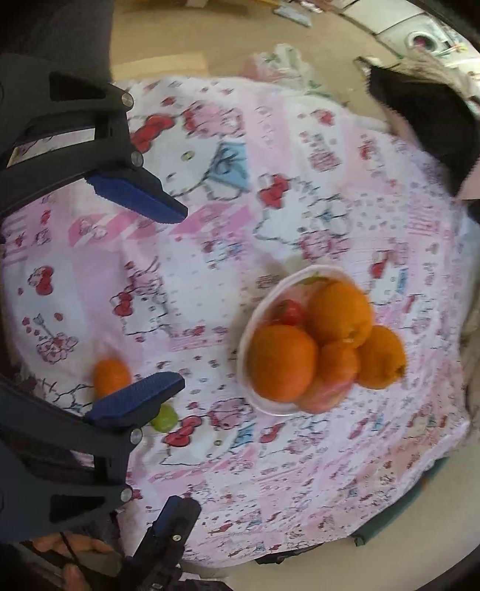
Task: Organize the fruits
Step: 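Grasp the small tangerine with the left tool while the right tool grasps a green lime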
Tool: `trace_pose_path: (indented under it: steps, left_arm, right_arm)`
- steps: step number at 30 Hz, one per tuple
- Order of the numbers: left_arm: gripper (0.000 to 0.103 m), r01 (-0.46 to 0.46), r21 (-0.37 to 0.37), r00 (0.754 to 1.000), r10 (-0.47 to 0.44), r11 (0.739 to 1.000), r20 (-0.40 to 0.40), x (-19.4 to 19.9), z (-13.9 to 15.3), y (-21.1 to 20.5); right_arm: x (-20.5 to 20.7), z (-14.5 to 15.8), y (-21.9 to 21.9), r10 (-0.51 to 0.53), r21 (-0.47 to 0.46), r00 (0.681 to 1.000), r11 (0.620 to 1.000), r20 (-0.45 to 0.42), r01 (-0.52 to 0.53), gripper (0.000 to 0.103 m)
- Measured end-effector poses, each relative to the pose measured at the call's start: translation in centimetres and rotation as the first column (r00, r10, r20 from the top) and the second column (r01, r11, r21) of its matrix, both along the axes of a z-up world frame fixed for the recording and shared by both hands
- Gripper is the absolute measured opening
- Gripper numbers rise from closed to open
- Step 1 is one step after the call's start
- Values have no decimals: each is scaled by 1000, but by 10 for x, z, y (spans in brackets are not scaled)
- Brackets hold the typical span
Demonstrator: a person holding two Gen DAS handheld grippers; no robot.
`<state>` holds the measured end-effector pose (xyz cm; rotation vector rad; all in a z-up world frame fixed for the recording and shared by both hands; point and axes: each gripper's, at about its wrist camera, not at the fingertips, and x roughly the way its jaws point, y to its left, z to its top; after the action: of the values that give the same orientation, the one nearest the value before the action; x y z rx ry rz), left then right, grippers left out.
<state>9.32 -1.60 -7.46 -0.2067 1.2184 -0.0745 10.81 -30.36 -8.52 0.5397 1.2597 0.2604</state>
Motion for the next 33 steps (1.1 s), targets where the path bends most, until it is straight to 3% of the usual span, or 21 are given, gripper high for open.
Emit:
trace_pose_path:
  steps: [3, 8, 10, 13, 16, 19, 22, 26, 28, 33]
  left_arm:
    - [80, 20, -14, 999, -21, 1000, -46, -4, -11, -8]
    - [78, 95, -105, 984, -110, 990, -143, -15, -33, -33]
    - [71, 133, -117, 972, -152, 984, -178, -19, -44, -46]
    - [70, 153, -159, 961, -185, 975, -207, -21, -54, -61]
    - [63, 169, -177, 954, -206, 970, -219, -19, -60, -72]
    - [42, 180, -191, 940, -226, 965, -255, -16, -72, -80]
    - [39, 181, -187, 947, -222, 966, -234, -16, -66, -77]
    - [39, 176, -124, 968, -195, 977, -160, -19, -45, -66]
    - [39, 159, -105, 977, -172, 982, -128, -19, -36, -57]
    - [39, 121, -48, 991, -123, 992, -53, -15, -18, -42]
  right_arm:
    - [3, -10, -5, -27, 5, 998, 1000, -51, 27, 83]
    - [6, -11, -6, -36, 10, 998, 999, -54, 36, 83]
    - [6, -12, -6, -35, 10, 998, 999, -56, 36, 83]
    - [7, -13, -6, -35, 6, 997, 999, -62, 36, 83]
    - [8, -14, -9, -45, 7, 997, 999, -64, 46, 83]
    - [9, -15, -12, -54, 8, 996, 999, -68, 54, 83]
    - [9, -18, -9, -41, 20, 996, 999, -81, 43, 83]
    - [10, -40, 3, 29, 139, 982, 990, -185, -3, 80]
    - [11, -47, 12, 54, 106, 977, 994, -208, -32, 69]
    - [18, -61, 35, 104, 38, 964, 995, -244, -97, 59]
